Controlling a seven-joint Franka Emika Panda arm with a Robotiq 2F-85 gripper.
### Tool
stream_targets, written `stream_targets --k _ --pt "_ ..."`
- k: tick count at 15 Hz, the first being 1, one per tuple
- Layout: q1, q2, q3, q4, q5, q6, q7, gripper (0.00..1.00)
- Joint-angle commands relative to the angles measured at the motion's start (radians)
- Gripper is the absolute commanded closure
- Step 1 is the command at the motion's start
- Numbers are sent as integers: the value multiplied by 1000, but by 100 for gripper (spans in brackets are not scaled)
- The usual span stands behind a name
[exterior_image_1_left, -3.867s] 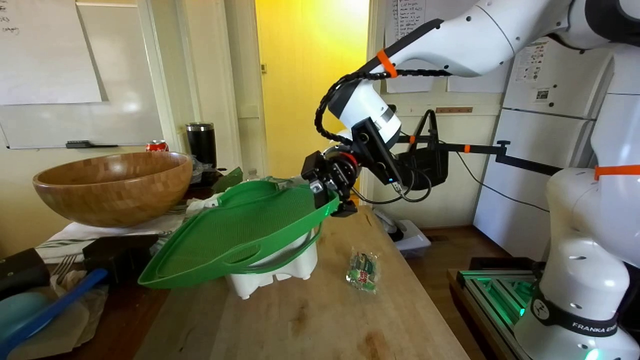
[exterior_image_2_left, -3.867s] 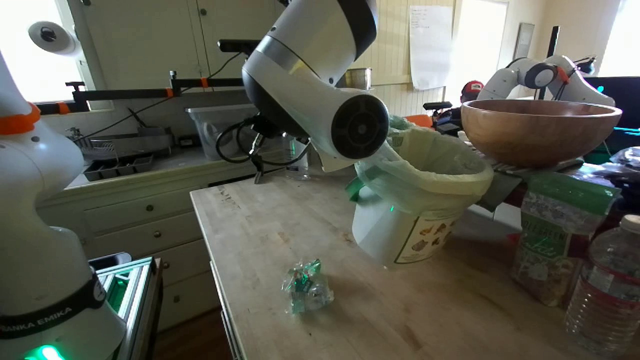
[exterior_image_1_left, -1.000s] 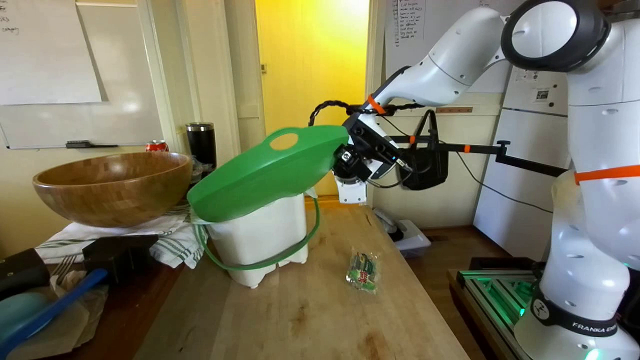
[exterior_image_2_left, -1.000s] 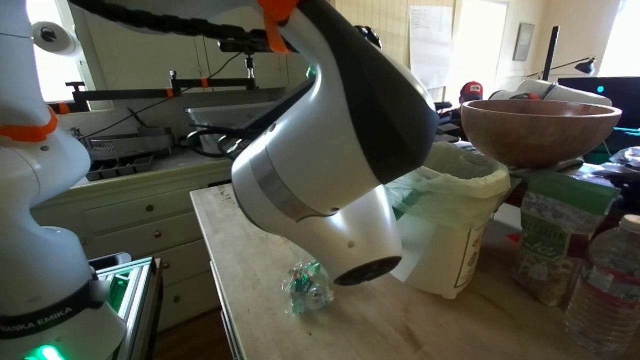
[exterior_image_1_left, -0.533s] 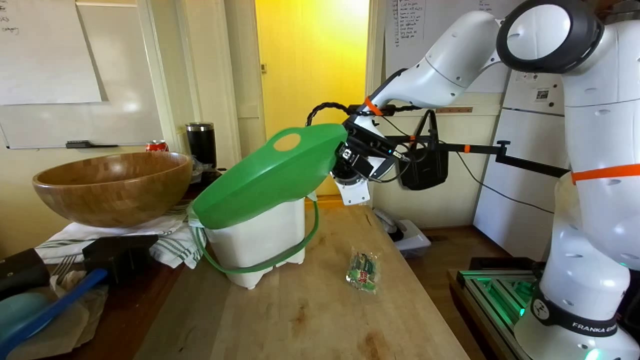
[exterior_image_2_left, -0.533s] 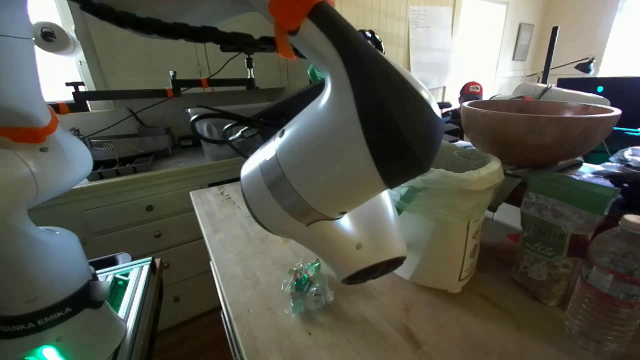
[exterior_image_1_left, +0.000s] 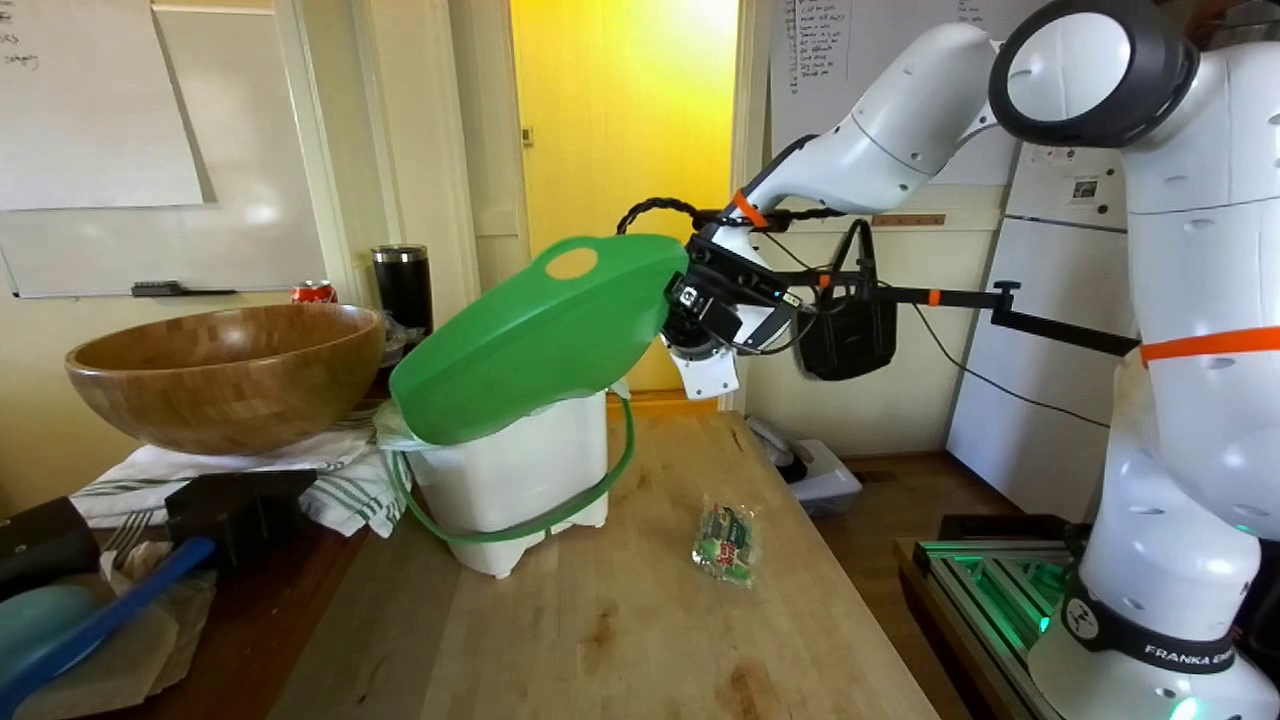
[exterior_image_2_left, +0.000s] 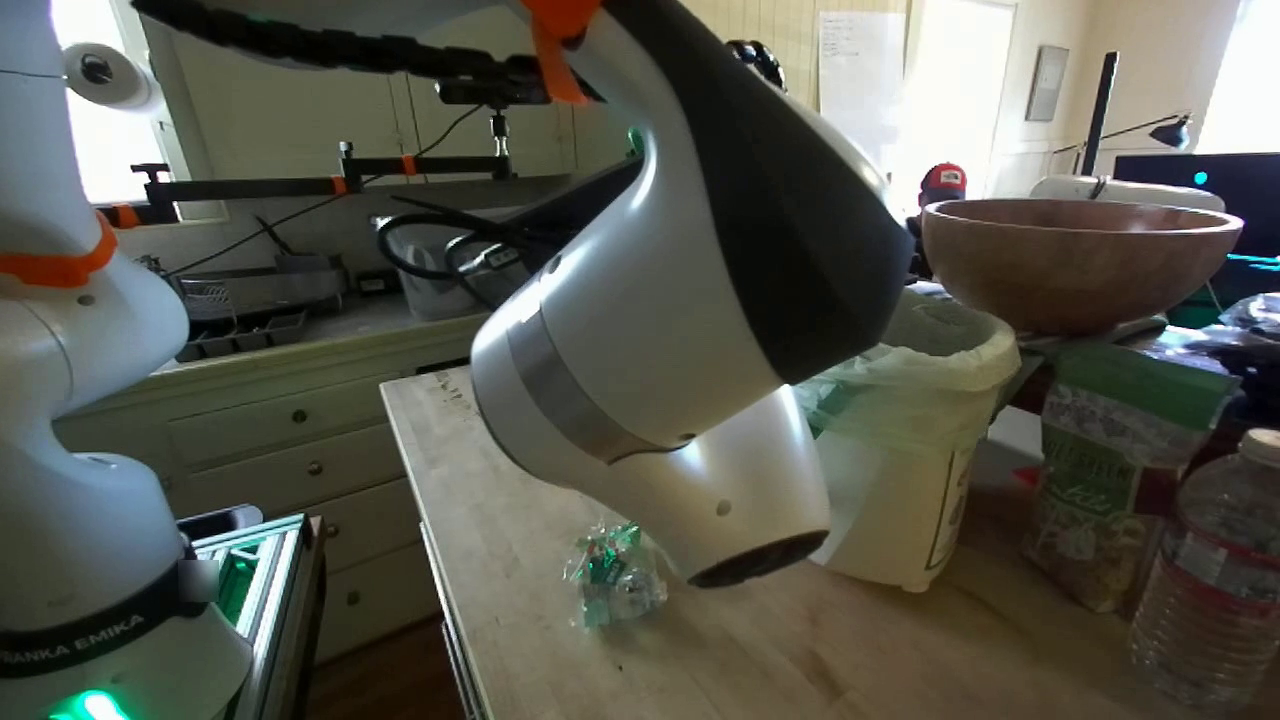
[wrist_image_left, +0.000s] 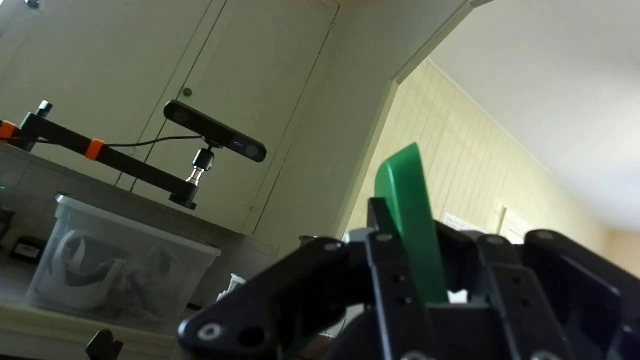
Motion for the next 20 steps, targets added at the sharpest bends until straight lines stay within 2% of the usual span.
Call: stream_targets --k 1,11,18,20 --pt "-7 24 -12 12 5 0 67 98" --pt "55 58 -12 40 -198 16 116 98" --pt "34 15 -46 27 -101 45 93 98" --pt "24 17 -56 25 -58 46 121 98"
